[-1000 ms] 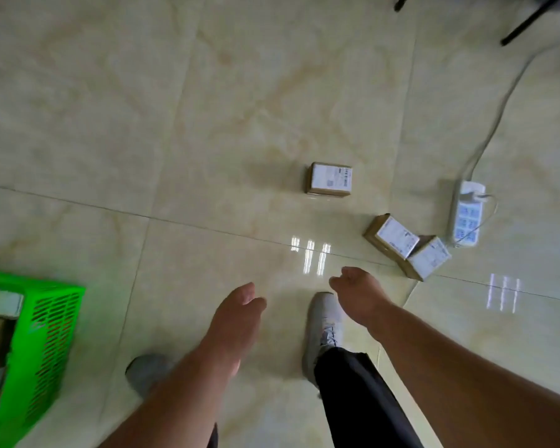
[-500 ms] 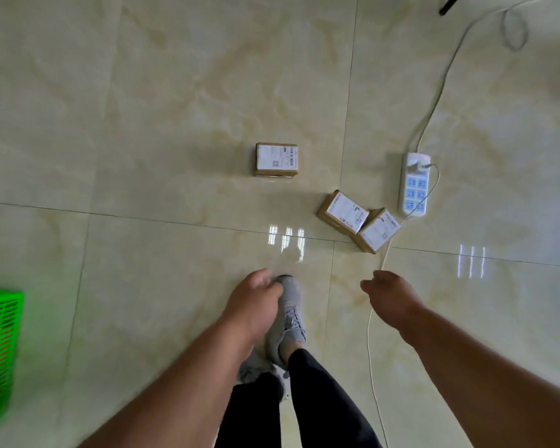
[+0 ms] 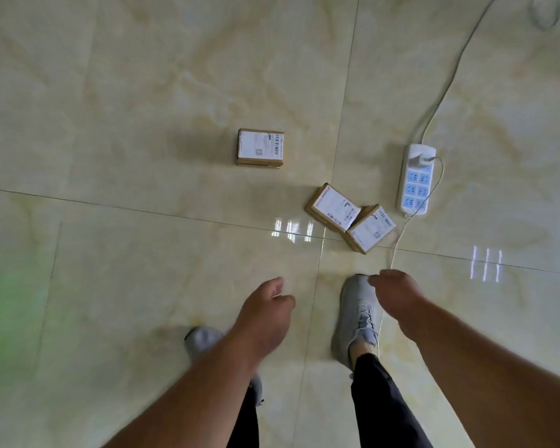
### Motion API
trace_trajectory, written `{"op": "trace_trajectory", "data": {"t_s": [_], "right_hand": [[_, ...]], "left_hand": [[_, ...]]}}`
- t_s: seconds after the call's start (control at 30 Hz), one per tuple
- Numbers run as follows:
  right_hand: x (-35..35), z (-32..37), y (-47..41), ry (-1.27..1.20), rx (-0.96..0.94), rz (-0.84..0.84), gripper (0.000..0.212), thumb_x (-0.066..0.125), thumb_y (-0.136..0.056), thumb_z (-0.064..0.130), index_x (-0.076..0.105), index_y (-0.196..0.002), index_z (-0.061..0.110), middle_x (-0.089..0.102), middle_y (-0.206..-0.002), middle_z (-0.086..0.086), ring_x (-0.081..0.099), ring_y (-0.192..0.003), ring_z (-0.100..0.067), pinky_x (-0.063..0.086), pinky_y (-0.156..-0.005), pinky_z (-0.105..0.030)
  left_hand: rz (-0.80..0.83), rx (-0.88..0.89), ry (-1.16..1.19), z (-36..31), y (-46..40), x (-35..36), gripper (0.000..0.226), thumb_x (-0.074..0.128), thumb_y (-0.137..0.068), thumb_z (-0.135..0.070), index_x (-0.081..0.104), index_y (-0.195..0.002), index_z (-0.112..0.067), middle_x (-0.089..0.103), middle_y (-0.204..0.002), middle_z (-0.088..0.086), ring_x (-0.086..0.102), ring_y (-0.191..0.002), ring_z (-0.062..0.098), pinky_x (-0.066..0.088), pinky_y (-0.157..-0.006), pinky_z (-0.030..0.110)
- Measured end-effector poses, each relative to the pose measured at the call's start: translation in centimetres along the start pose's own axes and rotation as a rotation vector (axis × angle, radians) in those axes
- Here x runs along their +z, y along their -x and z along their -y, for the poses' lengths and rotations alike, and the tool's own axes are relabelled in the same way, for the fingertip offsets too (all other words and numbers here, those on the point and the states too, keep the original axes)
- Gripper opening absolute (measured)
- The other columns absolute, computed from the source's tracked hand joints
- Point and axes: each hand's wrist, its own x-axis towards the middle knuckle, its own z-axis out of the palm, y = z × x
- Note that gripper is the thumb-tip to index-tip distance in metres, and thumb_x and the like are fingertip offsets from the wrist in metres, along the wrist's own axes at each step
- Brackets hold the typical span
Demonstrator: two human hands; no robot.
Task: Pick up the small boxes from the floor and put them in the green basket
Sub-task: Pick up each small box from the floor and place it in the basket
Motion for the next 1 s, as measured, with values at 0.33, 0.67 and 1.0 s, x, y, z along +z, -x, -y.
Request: {"op": "trace_trajectory", "data": {"t_s": [0.33,0.67,1.0], "right_hand": [[-2.5,-2.4,-16.2,-0.408,0.126,0.109,0.022,0.052,-0.092,0.015,0.051,-0.072,0.024,0.051,-0.081,0.0,0.051,-0.084,-0.025,0.048,-0.101,-0.052],[0.6,-4.8,-27.4,-0.56,0.239,0.153,0.007,0.055,-0.072,0.015,0.062,-0.069,0.012,0.049,-0.065,-0.004,0.045,-0.06,-0.021,0.047,-0.065,-0.036],[-0.6,-5.9,-25.8,-0.635,0.218,0.086,0.02,0.054,-0.06,0.017,0.073,-0.061,0.012,0.068,-0.064,-0.005,0.063,-0.073,-0.026,0.049,-0.068,-0.039]], "left_hand": [[0.047,0.136,-0.394,-8.2,-16.1,16.4,0.055,0.05,-0.093,-0.021,0.049,-0.148,-0.021,0.052,-0.151,0.003,0.05,-0.137,0.02,0.04,-0.106,0.025],[0.012,0.147,-0.678,-8.6,-27.7,24.8,0.06,0.049,-0.075,-0.035,0.058,-0.132,-0.02,0.062,-0.134,0.006,0.06,-0.119,0.029,0.047,-0.093,0.029],[-0.005,0.132,-0.594,-6.7,-26.8,24.9,0.038,0.049,-0.089,-0.016,0.067,-0.122,-0.016,0.068,-0.124,0.005,0.065,-0.109,0.028,0.06,-0.09,0.04]]}}
